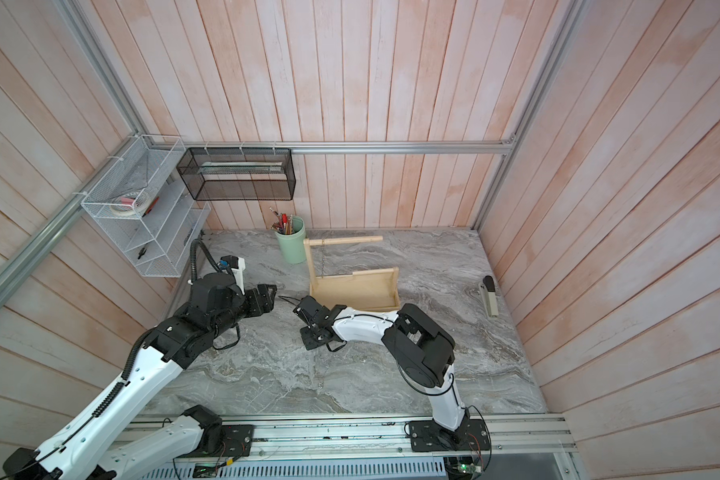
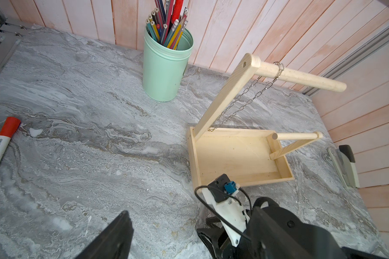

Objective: Hang the necklace on the jewelry display stand
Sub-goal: Pick up the necklace from the center of the board.

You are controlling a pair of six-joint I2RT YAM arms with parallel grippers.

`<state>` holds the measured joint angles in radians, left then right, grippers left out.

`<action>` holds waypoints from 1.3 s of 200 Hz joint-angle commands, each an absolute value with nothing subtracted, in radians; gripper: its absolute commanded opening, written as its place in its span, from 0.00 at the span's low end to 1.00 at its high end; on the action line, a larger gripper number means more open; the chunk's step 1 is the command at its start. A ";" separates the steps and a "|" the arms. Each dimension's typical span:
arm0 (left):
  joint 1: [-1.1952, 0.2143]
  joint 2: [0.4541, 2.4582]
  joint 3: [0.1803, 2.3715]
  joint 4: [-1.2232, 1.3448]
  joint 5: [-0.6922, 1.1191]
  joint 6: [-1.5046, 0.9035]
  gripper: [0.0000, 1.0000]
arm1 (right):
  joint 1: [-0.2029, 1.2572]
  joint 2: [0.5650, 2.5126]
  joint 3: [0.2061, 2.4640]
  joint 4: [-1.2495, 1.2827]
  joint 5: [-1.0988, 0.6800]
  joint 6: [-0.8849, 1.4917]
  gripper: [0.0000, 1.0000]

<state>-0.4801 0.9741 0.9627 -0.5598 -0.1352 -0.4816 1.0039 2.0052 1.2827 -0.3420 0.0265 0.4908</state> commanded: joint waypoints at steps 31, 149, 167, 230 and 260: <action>-0.474 0.964 0.937 -0.538 -0.134 -0.483 0.85 | 1.034 2.158 1.150 -0.703 -0.004 0.509 0.10; -0.472 0.966 0.913 -0.496 -0.125 -0.509 0.85 | 1.037 1.942 1.306 -0.840 0.212 0.517 0.00; -0.472 0.969 0.912 -0.496 -0.121 -0.509 0.85 | 1.037 1.912 1.332 -0.859 0.231 0.517 0.00; -0.472 0.985 0.904 -0.479 -0.074 -0.498 0.85 | 1.035 1.849 1.383 -0.891 0.276 0.521 0.00; -0.472 0.992 0.889 -0.459 -0.052 -0.500 0.85 | 1.035 1.814 1.443 -0.924 0.306 0.520 0.00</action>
<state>-0.4778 0.9836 0.9127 -0.4900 -0.0818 -0.4908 1.0355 1.8591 1.3838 -0.8658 0.2531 0.5068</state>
